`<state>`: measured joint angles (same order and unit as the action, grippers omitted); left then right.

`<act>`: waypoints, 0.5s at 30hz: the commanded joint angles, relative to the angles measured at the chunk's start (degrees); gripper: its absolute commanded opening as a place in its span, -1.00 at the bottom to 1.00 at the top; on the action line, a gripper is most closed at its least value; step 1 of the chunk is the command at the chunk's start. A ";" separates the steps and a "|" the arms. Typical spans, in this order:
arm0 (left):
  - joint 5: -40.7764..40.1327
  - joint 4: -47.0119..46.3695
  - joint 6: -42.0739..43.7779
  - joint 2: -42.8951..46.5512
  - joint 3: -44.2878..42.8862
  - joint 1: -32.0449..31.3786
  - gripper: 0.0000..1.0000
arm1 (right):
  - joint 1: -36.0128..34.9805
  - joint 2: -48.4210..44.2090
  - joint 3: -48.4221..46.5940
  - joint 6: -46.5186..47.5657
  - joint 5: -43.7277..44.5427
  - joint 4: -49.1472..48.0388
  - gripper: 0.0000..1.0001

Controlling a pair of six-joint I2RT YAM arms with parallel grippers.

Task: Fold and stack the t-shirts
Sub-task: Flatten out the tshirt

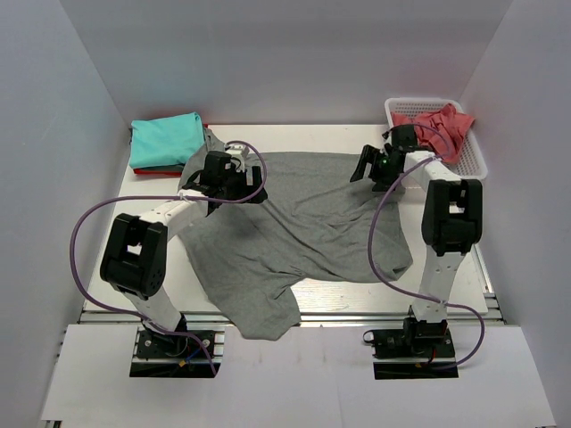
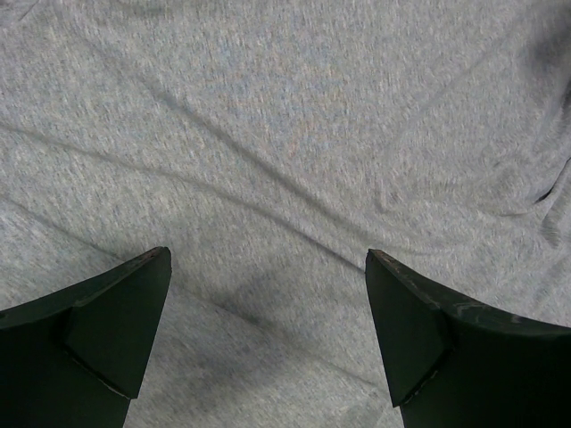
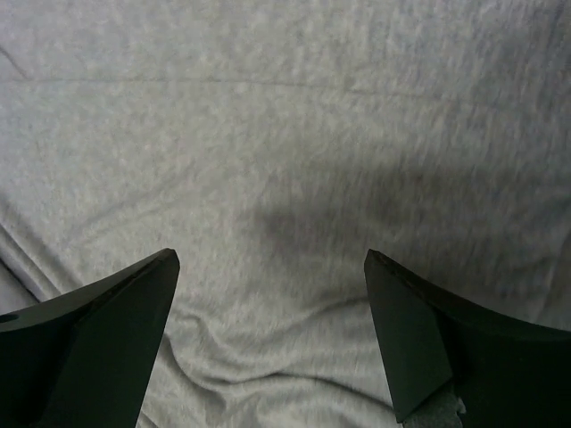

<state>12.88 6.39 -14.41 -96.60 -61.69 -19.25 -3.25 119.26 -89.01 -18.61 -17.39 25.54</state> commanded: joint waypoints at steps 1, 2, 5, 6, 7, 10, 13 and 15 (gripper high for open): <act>0.39 -1.38 0.53 1.15 -0.36 -0.27 0.99 | -1.41 -7.90 -1.07 3.05 5.01 1.35 0.81; 0.39 -1.38 0.53 1.15 -0.36 -0.27 0.99 | -1.50 -9.47 -1.68 3.40 1.95 1.62 0.81; 0.39 -1.38 0.53 1.15 -0.36 -0.27 0.99 | -1.41 -10.71 -1.95 3.41 -6.76 0.39 0.81; 0.39 -1.38 0.53 1.15 -0.36 -0.27 0.99 | -1.50 -10.72 -2.22 3.23 -11.83 0.21 0.81; 0.39 -1.38 0.53 1.15 -0.36 -0.27 0.99 | -1.50 -10.46 -2.48 3.32 -12.58 0.21 0.81; 0.39 -1.38 0.53 1.67 -0.36 -0.27 0.99 | -1.50 -9.66 -3.89 1.83 -12.32 0.83 0.81; 0.39 -1.38 0.53 2.28 -0.36 -0.27 0.99 | -1.76 -10.19 -2.84 1.82 -12.58 0.39 0.81; 0.39 -1.38 0.53 2.29 -0.36 -0.27 0.99 | -1.76 -11.68 -1.79 2.70 -11.36 2.30 0.81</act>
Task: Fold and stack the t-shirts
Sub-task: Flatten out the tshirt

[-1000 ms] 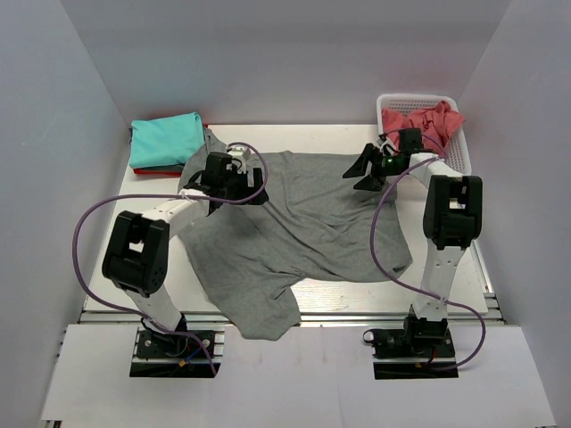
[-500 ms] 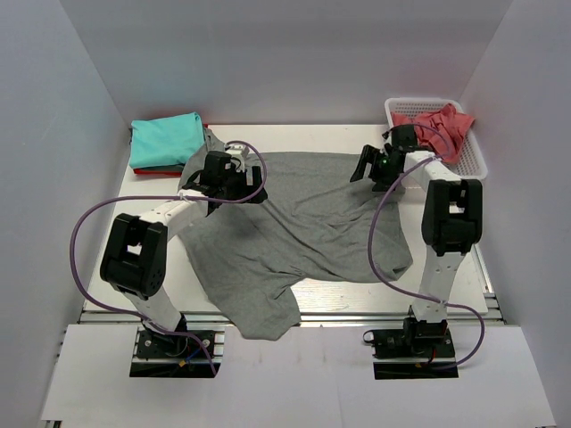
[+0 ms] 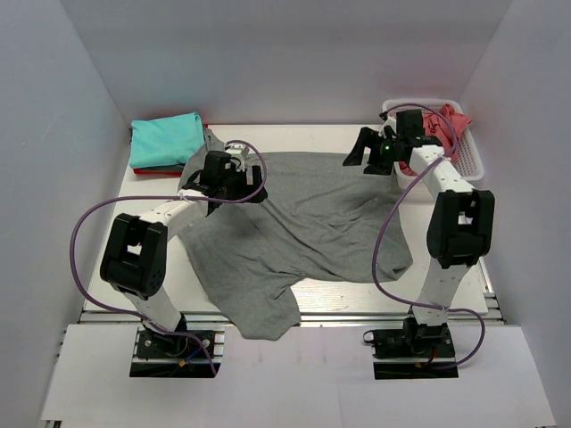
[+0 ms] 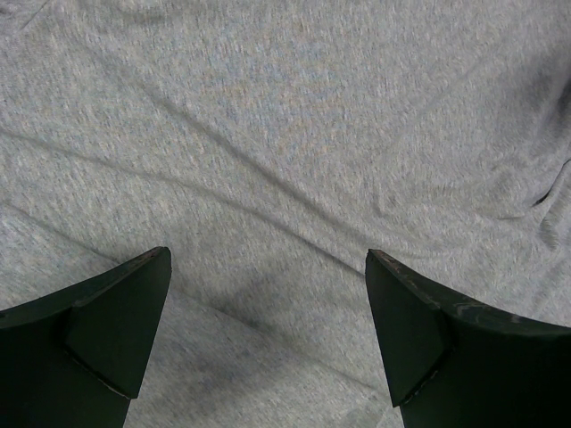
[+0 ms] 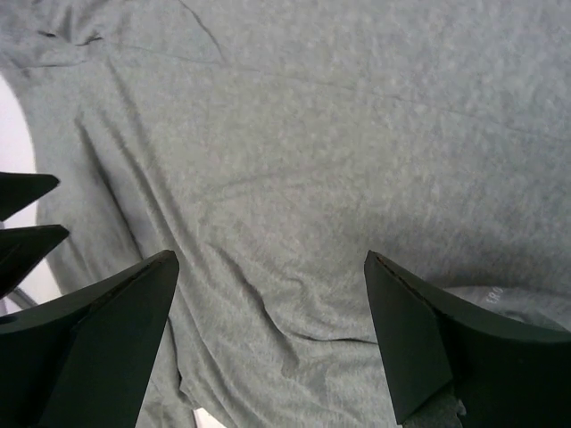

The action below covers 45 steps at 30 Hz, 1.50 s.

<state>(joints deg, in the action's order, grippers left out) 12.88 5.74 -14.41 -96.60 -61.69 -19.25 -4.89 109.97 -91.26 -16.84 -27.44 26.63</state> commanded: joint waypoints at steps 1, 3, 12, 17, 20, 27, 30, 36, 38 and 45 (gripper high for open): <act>0.39 -0.73 0.53 2.29 -0.36 -0.27 0.99 | -0.39 -3.35 1.43 0.58 3.31 1.58 0.81; 0.39 -0.73 0.53 2.29 0.25 -0.27 0.99 | -0.56 -6.69 8.06 -1.16 7.12 2.28 0.81; 1.87 -1.43 1.06 1.76 1.49 -0.27 0.99 | 0.40 -34.98 35.44 -12.42 35.50 17.21 0.72; 3.90 -2.57 1.06 1.24 2.80 -0.27 0.99 | 1.10 -39.91 41.77 -21.03 45.63 31.80 0.55; 3.90 -3.10 1.06 0.10 3.33 -0.27 0.99 | 1.89 -41.33 45.47 -24.02 46.25 31.99 0.49; 4.43 -3.10 1.06 0.09 3.33 -0.27 0.99 | 2.51 -38.71 48.28 -24.47 48.09 27.78 0.20; 4.43 -3.63 1.06 0.09 3.86 -0.27 0.99 | 2.69 -36.68 49.16 -23.15 46.70 23.49 0.13; 3.90 -3.63 1.06 0.09 3.86 -0.27 0.99 | 2.51 -33.60 49.96 -21.22 42.82 14.07 0.07; 3.90 -3.63 1.06 0.09 3.86 -0.27 0.99 | 2.51 -32.20 49.95 -20.69 41.07 11.61 -0.04; 2.68 -3.63 0.53 0.09 5.00 -0.27 0.99 | 2.95 -30.60 51.96 -24.55 46.50 18.62 -1.00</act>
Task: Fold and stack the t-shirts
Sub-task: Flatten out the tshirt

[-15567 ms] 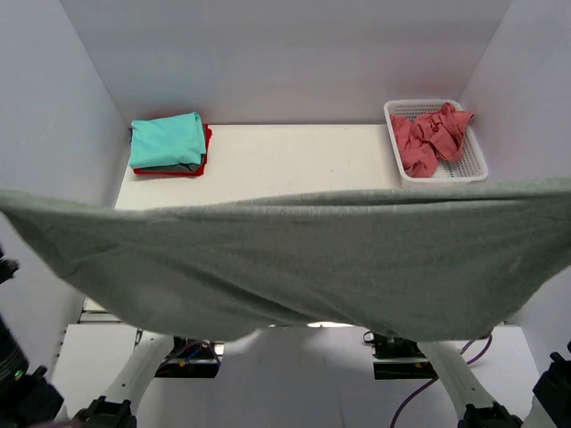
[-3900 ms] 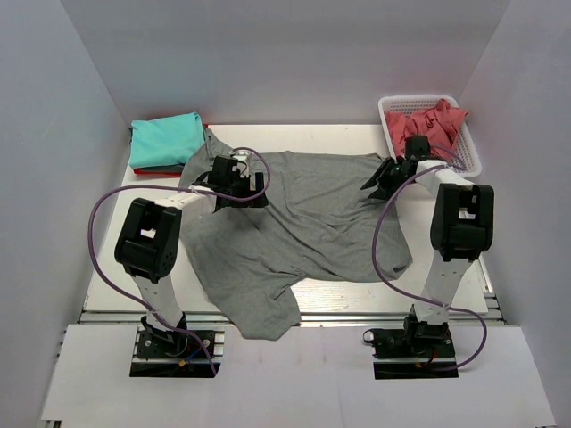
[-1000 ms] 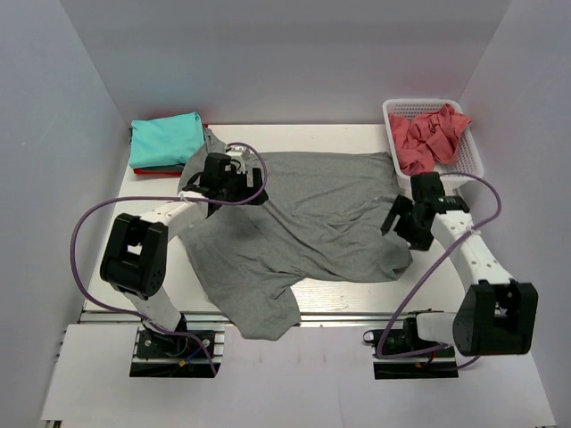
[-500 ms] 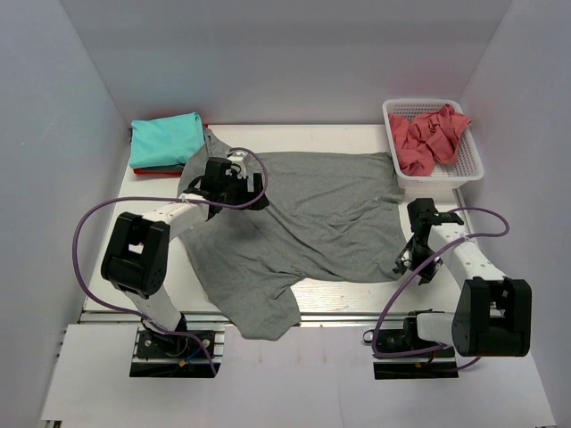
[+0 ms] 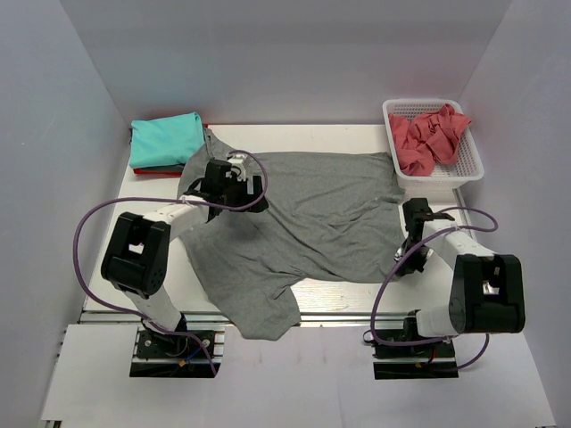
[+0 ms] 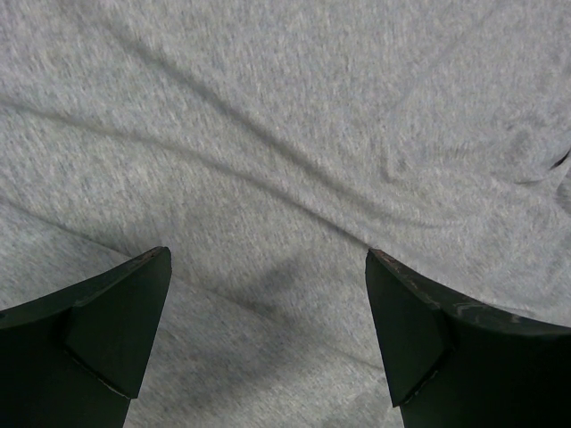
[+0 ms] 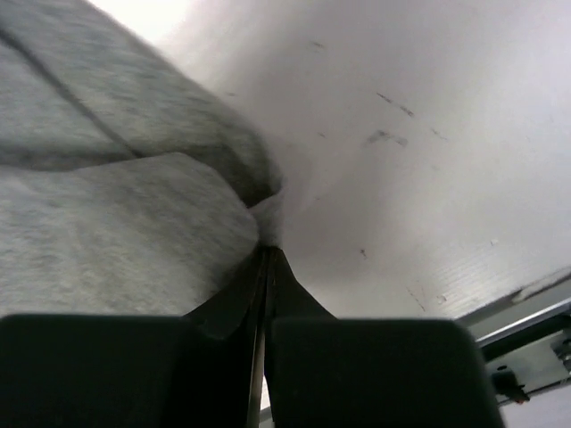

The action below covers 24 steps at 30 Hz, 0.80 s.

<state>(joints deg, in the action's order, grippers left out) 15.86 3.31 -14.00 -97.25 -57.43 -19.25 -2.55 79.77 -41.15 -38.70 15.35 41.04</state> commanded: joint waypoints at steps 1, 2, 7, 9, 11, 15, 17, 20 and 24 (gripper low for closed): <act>-0.82 -1.20 0.11 0.23 0.74 0.26 0.99 | 0.70 -1.27 2.82 -4.96 3.80 4.92 -1.00; -1.44 -1.20 0.11 -0.65 1.26 0.26 0.99 | 1.14 -2.32 3.17 -5.77 4.50 7.54 -1.00; -5.22 1.34 -1.21 -3.65 0.56 0.26 0.99 | 1.76 -7.43 3.36 -9.64 5.04 12.22 -1.00; -6.62 1.96 -1.82 -4.96 0.56 0.26 0.99 | 3.76 -8.05 3.18 -10.96 5.74 14.33 -1.00; -8.55 2.75 -1.82 -4.96 -0.05 0.26 0.99 | 4.13 -7.96 2.65 -10.96 5.91 15.38 -0.76; -8.57 3.81 -1.82 -5.05 -0.67 0.26 0.99 | 5.36 -7.52 2.39 -8.17 4.26 13.03 -0.73; -6.21 3.28 -1.82 -4.44 -0.67 0.26 0.99 | 5.18 -7.69 1.78 -2.92 -0.22 9.34 -0.65; -4.96 2.75 -1.29 -1.28 -1.19 0.26 0.99 | 4.74 -9.97 -1.21 3.09 -6.29 4.67 -0.36; -6.63 6.43 -2.95 3.99 -2.42 -0.44 0.99 | 5.09 -12.00 -1.66 3.98 -6.30 3.79 -0.19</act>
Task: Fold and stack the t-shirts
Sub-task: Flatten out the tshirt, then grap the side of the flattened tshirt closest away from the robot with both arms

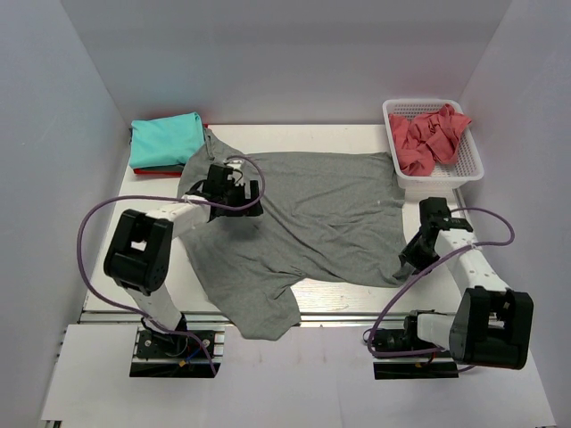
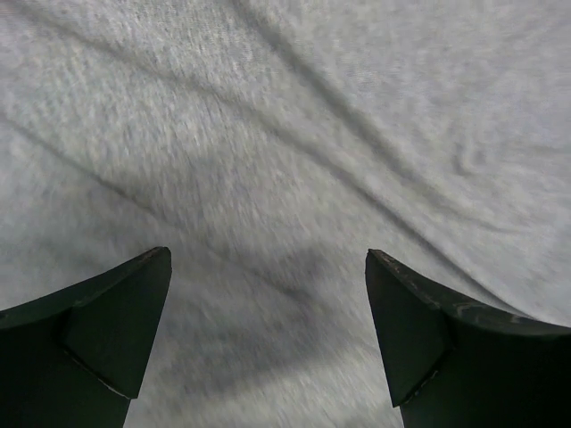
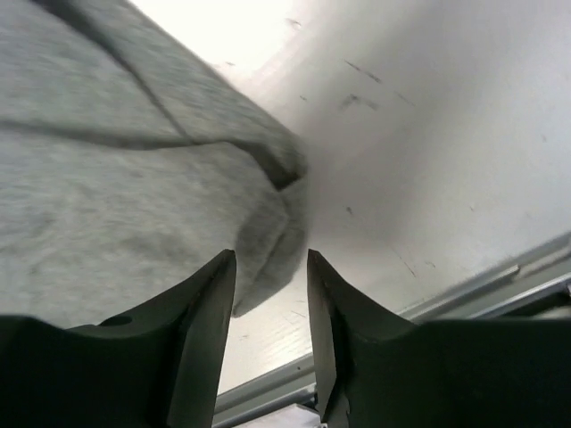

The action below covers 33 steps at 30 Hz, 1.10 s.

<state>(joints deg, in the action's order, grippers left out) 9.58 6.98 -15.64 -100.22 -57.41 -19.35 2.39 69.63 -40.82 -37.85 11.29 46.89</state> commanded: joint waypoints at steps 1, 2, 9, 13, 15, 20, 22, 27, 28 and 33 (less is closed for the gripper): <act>1.38 3.82 -2.02 9.32 -2.45 -0.33 0.99 | 0.07 -2.47 -1.72 2.26 -2.50 -1.90 -0.11; 2.18 4.52 -2.90 10.65 -0.88 -0.86 0.99 | 0.07 -2.65 -1.29 2.25 -2.67 -2.07 -0.07; 6.49 19.46 -5.28 23.46 4.75 -3.05 0.99 | 0.33 -4.06 4.08 0.32 -1.45 -3.92 -0.04; 12.38 25.26 -3.97 31.38 8.53 -6.12 0.99 | 0.59 -6.60 5.57 -0.56 0.05 -3.91 -0.07; 14.92 27.11 -3.96 32.98 11.16 -7.80 0.99 | 0.77 -7.22 6.45 -0.56 0.58 -4.44 -0.07; 19.42 31.68 -5.01 32.46 14.69 -15.96 0.93 | 1.12 -6.61 6.89 0.75 -2.75 -6.02 -0.07; 19.51 35.53 -5.02 33.77 14.69 -18.60 0.93 | 1.39 -6.35 6.81 0.93 -3.55 -5.94 -0.07; 16.61 42.59 -6.24 33.61 14.42 -24.93 0.83 | 1.47 -6.35 7.42 1.20 -4.34 -6.82 -0.07; 16.61 43.11 -6.25 31.52 14.43 -25.90 0.80 | 1.73 -6.26 7.33 0.85 -4.69 -6.99 -0.07; 15.48 43.11 -6.77 26.75 14.79 -32.31 0.71 | 2.00 -5.55 6.28 1.90 -4.88 -6.90 -0.07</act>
<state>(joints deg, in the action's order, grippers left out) 25.78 48.42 -21.76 -72.60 -42.63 -48.93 3.97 63.59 -33.87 -36.91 7.07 41.12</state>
